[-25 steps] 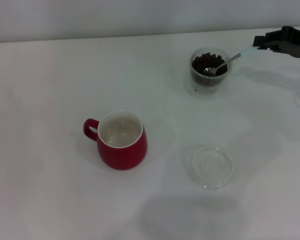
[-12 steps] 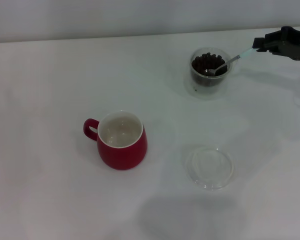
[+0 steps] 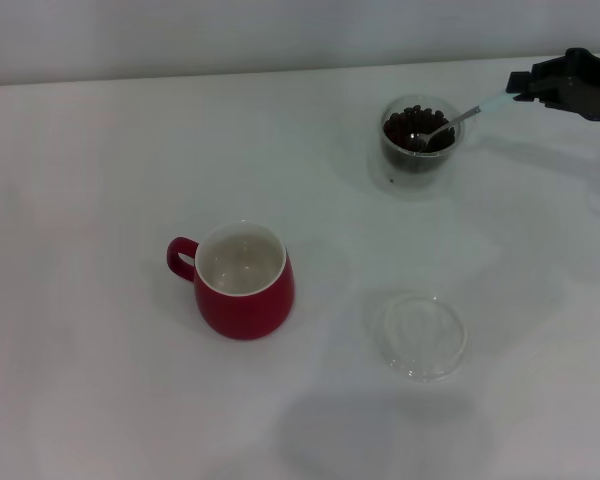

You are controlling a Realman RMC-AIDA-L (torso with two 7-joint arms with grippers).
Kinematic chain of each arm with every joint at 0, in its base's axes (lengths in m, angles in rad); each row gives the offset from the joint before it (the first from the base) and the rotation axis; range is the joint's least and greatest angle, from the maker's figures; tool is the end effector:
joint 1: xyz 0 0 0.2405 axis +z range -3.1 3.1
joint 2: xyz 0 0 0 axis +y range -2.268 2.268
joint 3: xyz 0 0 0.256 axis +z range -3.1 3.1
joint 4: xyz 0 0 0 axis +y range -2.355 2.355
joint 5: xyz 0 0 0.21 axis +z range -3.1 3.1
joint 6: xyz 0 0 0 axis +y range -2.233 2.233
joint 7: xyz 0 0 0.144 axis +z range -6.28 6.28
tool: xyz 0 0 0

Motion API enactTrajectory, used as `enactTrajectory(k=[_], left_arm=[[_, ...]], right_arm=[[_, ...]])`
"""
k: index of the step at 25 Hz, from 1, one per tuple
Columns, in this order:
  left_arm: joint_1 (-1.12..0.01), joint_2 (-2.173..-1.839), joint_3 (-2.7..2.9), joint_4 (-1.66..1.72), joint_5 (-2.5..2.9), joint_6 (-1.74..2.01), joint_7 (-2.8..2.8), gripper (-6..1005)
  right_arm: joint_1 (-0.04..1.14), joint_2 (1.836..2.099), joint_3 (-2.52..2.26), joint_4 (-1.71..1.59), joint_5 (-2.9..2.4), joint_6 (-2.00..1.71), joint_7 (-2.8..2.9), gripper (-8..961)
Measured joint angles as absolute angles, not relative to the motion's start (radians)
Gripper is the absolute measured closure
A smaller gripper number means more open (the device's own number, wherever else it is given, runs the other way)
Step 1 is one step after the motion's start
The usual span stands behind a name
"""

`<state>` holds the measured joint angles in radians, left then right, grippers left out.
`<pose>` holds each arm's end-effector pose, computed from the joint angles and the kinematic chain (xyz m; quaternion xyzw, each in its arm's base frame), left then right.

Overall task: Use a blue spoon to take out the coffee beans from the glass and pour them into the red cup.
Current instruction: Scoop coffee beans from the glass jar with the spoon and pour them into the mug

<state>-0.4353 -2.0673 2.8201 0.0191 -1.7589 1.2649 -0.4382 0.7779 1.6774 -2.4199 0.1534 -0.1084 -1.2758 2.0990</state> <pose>-0.3822 0.3116 0.0525 -0.5026 -0.3433 -0.3849 0.6938 0.3292 0.3984 0.1024 -0.6867 0.6479 0.2652 0.1959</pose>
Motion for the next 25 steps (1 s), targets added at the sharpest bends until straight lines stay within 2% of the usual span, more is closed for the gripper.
enactTrajectory(k=[25], left_arm=[[-0.401,-2.052,2.827,-0.005,-1.752,1.289,-0.497,287]], right_arm=[[0.698,1.707,-2.416,0.153,0.017,-1.262,2.132,768]])
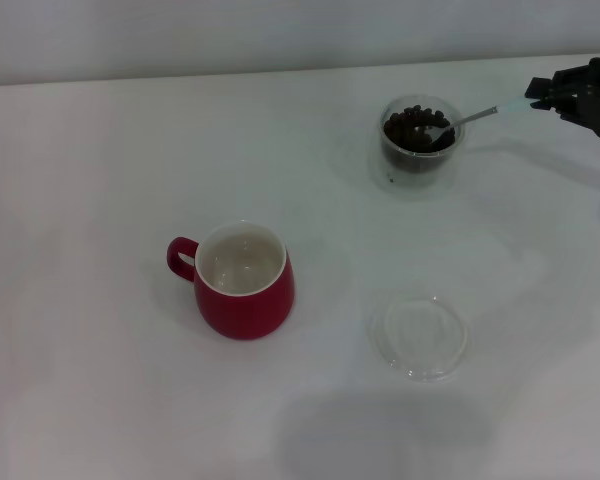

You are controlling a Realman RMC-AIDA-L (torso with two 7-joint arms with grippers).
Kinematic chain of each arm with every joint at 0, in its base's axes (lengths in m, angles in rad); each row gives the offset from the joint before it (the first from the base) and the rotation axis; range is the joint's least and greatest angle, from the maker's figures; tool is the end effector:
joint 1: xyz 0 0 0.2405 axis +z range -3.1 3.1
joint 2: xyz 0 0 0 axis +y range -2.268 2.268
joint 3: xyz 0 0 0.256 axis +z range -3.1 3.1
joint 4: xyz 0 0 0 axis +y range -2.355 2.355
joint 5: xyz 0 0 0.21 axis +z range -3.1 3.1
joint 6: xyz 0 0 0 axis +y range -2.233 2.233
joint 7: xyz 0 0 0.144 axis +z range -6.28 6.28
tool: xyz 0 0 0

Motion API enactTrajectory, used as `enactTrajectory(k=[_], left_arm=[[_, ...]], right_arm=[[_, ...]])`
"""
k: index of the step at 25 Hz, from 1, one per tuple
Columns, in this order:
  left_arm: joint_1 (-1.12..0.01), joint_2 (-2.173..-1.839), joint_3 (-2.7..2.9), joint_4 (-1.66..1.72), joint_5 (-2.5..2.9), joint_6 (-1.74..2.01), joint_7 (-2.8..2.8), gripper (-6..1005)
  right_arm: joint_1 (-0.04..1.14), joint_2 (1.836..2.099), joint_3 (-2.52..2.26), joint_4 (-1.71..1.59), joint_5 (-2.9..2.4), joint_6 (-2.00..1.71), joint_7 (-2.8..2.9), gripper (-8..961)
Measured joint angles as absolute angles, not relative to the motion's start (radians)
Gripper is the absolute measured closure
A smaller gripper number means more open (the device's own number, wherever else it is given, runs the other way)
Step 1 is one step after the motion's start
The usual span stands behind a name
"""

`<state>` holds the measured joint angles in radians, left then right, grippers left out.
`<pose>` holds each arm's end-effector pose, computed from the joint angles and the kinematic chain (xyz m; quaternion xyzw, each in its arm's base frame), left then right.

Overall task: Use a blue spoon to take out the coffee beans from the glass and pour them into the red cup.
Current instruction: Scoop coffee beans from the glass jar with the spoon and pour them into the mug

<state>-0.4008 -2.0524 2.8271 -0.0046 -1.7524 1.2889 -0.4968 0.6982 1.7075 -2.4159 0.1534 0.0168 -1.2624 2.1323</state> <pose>-0.3941 0.2987 0.0655 -0.4936 -0.3427 -0.3906 0.6974 0.3506 0.3804 0.0984 -0.6236 0.6840 0.3193 0.2032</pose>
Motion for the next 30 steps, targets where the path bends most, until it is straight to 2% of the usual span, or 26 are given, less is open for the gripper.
enactTrajectory(k=[11,30], left_arm=[[-0.388,-2.046,2.829,-0.006,-1.751,1.290,-0.512,287],[-0.379,-2.045,2.829,-0.006,-1.752,1.290,-0.519,289]], right_arm=[[0.668,1.727,-2.415,0.151,0.108,-1.262,2.142,764],[0.653,1.727,-2.416,0.150,0.136,-1.366,2.166,756]])
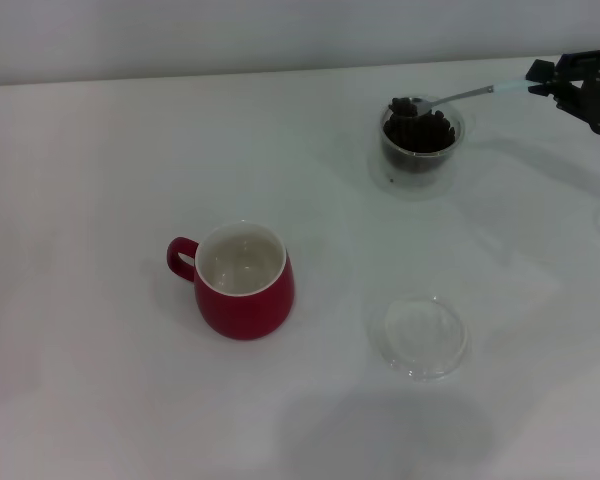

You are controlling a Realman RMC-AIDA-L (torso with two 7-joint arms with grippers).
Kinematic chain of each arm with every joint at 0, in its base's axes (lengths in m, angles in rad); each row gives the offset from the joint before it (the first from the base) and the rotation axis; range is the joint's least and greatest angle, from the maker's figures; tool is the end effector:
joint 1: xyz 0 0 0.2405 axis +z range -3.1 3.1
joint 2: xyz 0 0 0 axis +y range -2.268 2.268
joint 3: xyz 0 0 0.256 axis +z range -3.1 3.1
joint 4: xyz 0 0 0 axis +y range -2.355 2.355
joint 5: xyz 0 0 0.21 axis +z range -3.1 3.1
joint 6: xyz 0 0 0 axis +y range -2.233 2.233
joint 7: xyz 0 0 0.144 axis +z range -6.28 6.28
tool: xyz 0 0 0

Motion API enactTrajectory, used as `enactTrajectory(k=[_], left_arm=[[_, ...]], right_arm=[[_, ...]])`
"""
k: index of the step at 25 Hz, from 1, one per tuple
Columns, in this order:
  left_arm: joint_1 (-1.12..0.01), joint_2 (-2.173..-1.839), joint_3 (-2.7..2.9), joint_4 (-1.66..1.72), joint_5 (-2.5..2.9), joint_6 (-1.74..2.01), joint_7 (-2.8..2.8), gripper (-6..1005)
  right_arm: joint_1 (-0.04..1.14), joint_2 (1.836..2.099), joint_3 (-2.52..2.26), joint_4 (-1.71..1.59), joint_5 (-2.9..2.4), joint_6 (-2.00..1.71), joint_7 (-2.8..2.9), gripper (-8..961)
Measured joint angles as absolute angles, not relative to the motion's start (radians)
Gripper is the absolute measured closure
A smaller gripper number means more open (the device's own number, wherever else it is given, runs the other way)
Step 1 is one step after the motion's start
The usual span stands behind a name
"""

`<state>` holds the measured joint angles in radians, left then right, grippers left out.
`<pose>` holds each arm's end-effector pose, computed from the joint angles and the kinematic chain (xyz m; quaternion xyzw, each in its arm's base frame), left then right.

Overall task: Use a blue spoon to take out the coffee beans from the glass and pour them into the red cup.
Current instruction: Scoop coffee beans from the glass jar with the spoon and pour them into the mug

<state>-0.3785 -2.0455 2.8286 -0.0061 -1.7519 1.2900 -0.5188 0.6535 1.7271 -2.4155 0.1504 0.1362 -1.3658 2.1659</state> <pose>-0.4016 0.2903 0.0690 -0.4872 -0.3498 -0.3891 0.6992 0.3449 0.3676 0.0976 -0.5914 0.6903 0.3857 0.1578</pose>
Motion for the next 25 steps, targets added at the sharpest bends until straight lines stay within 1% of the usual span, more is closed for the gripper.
enactTrajectory(k=[4,6,15,21,25], left_arm=[[-0.379,-2.048,2.829,-0.006,-1.752,1.290,-0.519,290],[-0.379,-2.049,2.829,-0.006,-1.752,1.290,-0.519,289],[-0.379,-2.056,2.829,-0.006,-1.750,1.290,-0.518,287],[-0.379,-2.060,2.829,-0.005,-1.750,1.290,-0.517,288],[-0.382,-2.061,2.830,-0.004,-1.750,1.290,-0.518,287]], right_arm=[[0.653,1.729,-2.418,0.147,0.137,-1.399,2.160,755],[0.655,1.735,-2.422,0.146,0.136,-1.426,2.156,754],[0.665,1.784,-2.464,0.145,0.127,-1.515,2.130,750],[0.676,1.811,-2.501,0.152,0.126,-1.565,2.115,748],[0.680,1.824,-2.520,0.152,0.126,-1.567,2.108,746]])
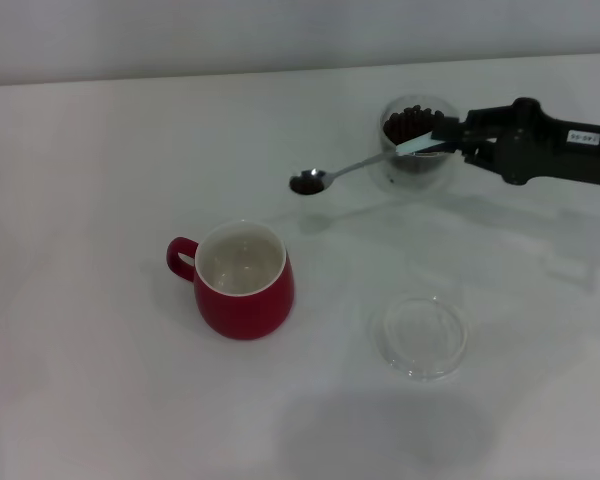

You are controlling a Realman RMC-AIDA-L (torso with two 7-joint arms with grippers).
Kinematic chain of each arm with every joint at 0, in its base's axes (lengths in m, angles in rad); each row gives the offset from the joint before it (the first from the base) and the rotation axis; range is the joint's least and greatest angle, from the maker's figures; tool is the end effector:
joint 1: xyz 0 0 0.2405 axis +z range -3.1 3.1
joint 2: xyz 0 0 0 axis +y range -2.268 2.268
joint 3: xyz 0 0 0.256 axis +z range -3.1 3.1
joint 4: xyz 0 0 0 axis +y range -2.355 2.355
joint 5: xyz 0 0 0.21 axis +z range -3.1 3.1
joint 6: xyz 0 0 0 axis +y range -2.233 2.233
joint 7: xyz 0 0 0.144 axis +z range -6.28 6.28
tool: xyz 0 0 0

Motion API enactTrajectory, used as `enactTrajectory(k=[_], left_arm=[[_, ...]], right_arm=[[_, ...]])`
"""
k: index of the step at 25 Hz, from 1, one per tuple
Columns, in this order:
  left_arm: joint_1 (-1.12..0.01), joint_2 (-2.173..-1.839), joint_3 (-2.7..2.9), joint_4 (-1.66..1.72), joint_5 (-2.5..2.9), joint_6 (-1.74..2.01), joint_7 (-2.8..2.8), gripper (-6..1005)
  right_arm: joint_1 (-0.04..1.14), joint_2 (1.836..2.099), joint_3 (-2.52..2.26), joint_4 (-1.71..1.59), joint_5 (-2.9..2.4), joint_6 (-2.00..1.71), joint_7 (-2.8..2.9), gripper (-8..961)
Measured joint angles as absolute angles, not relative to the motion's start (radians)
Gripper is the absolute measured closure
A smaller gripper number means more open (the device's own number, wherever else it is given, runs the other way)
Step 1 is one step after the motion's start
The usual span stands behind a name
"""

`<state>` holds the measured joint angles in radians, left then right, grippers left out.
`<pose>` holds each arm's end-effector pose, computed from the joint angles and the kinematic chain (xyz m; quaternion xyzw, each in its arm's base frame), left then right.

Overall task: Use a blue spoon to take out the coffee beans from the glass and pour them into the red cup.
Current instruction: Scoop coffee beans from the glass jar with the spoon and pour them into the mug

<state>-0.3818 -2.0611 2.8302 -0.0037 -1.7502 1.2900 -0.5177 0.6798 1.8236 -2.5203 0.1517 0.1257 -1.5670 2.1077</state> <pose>-0.3976 0.2908 0.0606 -0.4885 -0.3554 -0.3929 0.6934 0.3012 0.3442 0.0431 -0.6606 0.6583 0.3603 0.0214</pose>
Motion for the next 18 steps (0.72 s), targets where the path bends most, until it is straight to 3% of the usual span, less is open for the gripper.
enactTrajectory(k=[10,18], left_arm=[[-0.392,-2.065,2.830,-0.003,-1.749,1.281,-0.515,288],[-0.395,-2.069,2.830,-0.002,-1.749,1.287,-0.511,288]], right_arm=[[0.718,1.871,-2.565,0.153,0.126,-1.561,2.039,743],[0.726,1.886,-2.570,0.146,0.132,-1.559,1.916,739]])
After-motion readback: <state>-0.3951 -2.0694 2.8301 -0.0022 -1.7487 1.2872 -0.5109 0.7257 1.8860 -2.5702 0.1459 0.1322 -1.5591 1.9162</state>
